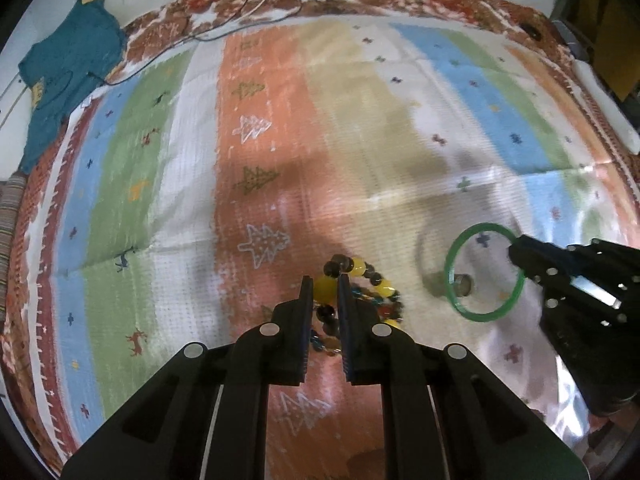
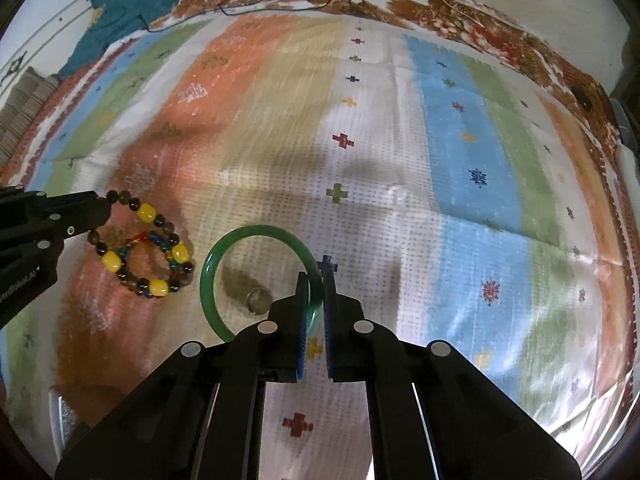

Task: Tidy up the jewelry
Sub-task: 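Lift the yellow-bead bracelet and green bangle and carry both over the tin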

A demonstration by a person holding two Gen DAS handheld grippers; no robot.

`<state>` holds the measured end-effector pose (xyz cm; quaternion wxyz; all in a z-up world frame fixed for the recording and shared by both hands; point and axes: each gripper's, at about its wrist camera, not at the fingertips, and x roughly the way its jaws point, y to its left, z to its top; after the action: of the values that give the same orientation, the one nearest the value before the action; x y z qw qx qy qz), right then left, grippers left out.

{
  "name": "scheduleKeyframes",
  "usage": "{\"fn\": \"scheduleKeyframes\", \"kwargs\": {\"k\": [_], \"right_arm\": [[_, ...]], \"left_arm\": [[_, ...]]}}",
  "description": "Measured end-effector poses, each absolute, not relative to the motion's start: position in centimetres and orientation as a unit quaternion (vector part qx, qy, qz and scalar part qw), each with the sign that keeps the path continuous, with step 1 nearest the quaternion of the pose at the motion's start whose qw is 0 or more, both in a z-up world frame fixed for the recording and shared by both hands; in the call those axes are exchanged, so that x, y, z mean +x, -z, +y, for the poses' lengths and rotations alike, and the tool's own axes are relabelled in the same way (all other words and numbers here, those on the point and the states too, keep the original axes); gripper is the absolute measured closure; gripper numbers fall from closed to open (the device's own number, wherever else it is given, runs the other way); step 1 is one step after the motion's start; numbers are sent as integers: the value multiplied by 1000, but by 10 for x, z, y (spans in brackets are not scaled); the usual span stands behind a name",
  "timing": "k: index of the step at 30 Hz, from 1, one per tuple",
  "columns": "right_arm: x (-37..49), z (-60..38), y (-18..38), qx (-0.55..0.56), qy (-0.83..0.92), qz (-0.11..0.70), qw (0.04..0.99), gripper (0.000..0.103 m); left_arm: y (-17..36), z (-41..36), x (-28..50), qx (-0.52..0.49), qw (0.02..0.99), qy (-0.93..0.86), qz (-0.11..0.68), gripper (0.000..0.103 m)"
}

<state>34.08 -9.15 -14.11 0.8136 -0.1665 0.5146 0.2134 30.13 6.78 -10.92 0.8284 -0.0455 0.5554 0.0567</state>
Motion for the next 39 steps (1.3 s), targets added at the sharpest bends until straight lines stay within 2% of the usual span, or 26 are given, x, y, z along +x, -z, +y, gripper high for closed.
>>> {"fn": "scheduleKeyframes", "kwargs": {"k": [7,39], "right_arm": [[331,-93,129,-166,-221,504,819,95],[277,-110,83,-156,-243,450,845,95]], "left_arm": [[83,57,289,-49,846,-44,529,91],[24,38,223,-68,877,-17,476,91]]}}
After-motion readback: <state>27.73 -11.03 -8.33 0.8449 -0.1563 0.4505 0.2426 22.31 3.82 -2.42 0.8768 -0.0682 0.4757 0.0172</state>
